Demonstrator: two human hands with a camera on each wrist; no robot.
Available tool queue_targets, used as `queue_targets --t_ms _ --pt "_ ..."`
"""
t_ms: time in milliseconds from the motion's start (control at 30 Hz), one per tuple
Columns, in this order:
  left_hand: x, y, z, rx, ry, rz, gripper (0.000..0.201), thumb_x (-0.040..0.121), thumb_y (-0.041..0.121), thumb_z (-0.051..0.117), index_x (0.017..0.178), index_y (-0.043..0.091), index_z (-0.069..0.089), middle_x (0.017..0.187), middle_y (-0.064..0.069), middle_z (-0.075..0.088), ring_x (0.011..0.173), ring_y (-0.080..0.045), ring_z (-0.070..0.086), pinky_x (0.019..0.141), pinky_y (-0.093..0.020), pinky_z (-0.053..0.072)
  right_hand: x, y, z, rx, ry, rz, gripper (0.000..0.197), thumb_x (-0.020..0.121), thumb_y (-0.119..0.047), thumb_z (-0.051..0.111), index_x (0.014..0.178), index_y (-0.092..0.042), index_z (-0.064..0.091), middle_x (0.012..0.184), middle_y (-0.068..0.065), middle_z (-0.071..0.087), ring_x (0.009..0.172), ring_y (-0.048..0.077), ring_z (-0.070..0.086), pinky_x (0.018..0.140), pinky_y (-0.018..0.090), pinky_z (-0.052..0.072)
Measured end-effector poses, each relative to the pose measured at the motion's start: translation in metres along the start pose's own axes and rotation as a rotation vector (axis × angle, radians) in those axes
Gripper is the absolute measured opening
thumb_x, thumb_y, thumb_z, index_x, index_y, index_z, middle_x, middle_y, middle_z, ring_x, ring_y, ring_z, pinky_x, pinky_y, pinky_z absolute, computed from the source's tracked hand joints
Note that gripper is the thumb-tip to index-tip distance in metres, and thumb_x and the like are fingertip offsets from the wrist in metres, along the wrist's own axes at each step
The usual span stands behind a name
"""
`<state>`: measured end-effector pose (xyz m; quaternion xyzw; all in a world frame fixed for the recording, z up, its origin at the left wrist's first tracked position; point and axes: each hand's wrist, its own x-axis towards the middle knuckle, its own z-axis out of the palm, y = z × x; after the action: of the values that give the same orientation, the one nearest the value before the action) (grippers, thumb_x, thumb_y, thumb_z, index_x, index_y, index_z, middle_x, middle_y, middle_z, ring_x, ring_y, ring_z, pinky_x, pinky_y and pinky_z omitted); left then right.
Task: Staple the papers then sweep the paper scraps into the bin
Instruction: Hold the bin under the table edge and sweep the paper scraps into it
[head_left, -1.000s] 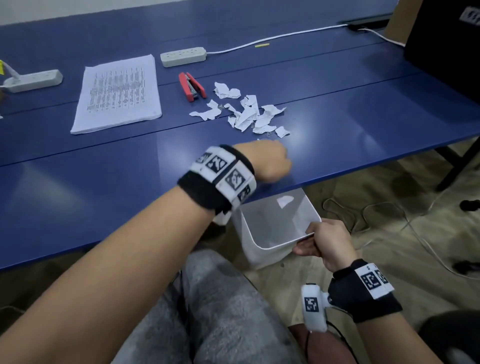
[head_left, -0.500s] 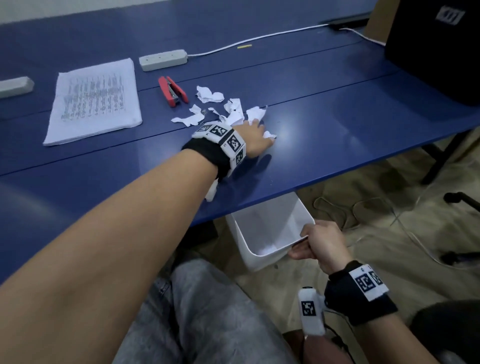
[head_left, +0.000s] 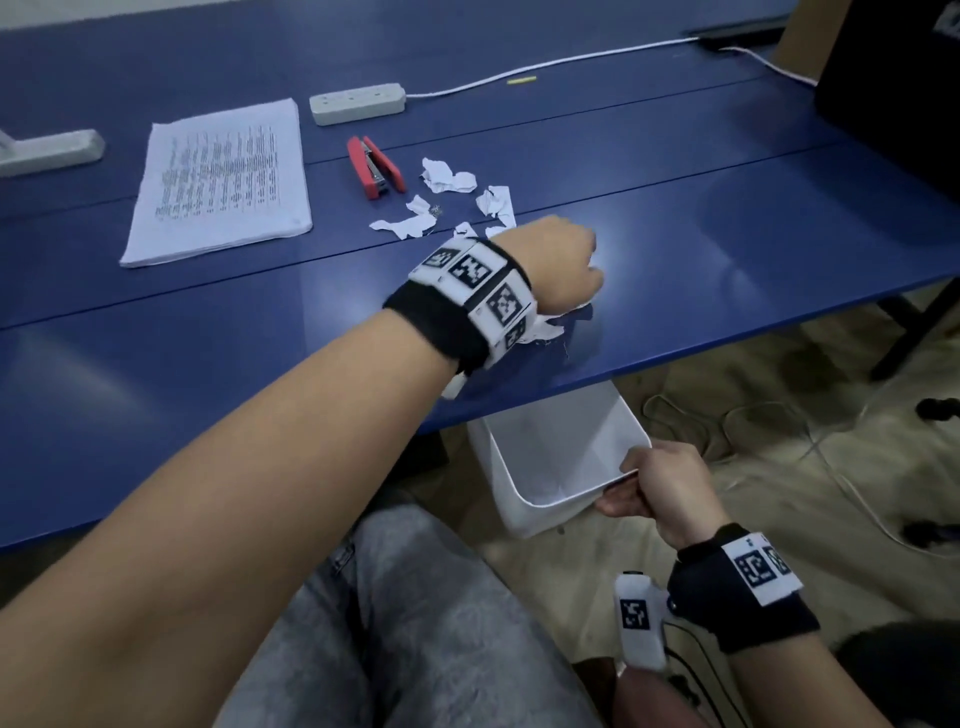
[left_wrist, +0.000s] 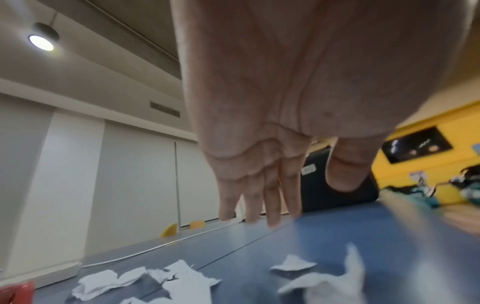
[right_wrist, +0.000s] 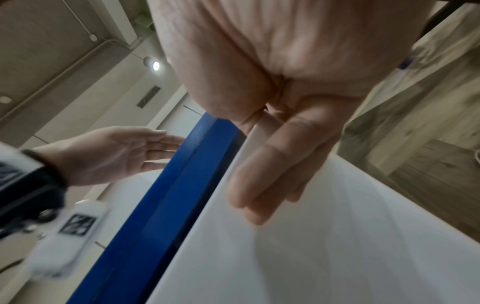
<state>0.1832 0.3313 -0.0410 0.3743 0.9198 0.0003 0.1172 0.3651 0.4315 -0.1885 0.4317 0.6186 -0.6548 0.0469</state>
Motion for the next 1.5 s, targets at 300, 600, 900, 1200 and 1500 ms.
queue_targets --t_ms 300,600,900,1200,1500 --pt "0.047 0.010 0.024 -0.008 -0.197 -0.017 0.065 0.102 0.046 0.022 0.156 0.010 0.019 0.166 -0.010 0.005 0.153 -0.031 0.009 0.123 -0.043 0.015 0.003 -0.002 0.000 -0.016 0.032 0.012 0.016 0.081 0.009 0.043 0.085 0.010 0.059 0.062 0.033 0.059 0.039 0.038 0.061 0.040 0.034 0.054" --pt "-0.019 0.013 0.017 0.081 -0.271 0.069 0.058 0.106 0.036 0.010 0.155 0.006 0.021 0.163 -0.018 0.017 0.149 -0.032 0.022 0.120 -0.039 0.018 0.003 -0.007 0.001 -0.025 0.025 -0.005 0.015 0.082 0.010 0.041 0.084 0.008 0.056 0.055 0.033 0.059 0.038 0.038 0.062 0.041 0.039 0.058" --pt "-0.061 0.027 0.042 -0.113 -0.276 0.018 0.065 0.104 0.042 0.018 0.157 0.005 0.007 0.166 -0.012 -0.004 0.154 -0.026 0.000 0.124 -0.040 0.008 -0.009 -0.008 0.008 0.034 0.000 -0.016 0.016 0.079 0.012 0.042 0.080 0.011 0.058 0.052 0.030 0.060 0.038 0.036 0.062 0.046 0.040 0.058" --pt "-0.109 0.052 0.053 -0.196 -0.279 0.082 0.068 0.104 0.043 0.018 0.156 0.001 0.007 0.165 -0.014 -0.003 0.154 -0.025 -0.003 0.125 -0.042 0.004 -0.025 -0.006 0.006 0.048 -0.016 -0.020 0.017 0.081 0.014 0.042 0.074 0.009 0.056 0.063 0.032 0.057 0.034 0.033 0.060 0.038 0.036 0.055" --pt "-0.052 -0.022 0.018 -0.170 -0.124 -0.137 0.051 0.103 0.027 0.025 0.144 -0.002 0.035 0.161 -0.019 0.016 0.151 -0.032 0.013 0.120 -0.045 0.019 -0.025 0.002 0.011 0.004 -0.031 -0.009 0.014 0.082 0.011 0.042 0.085 0.012 0.056 0.073 0.038 0.058 0.040 0.038 0.064 0.046 0.040 0.058"
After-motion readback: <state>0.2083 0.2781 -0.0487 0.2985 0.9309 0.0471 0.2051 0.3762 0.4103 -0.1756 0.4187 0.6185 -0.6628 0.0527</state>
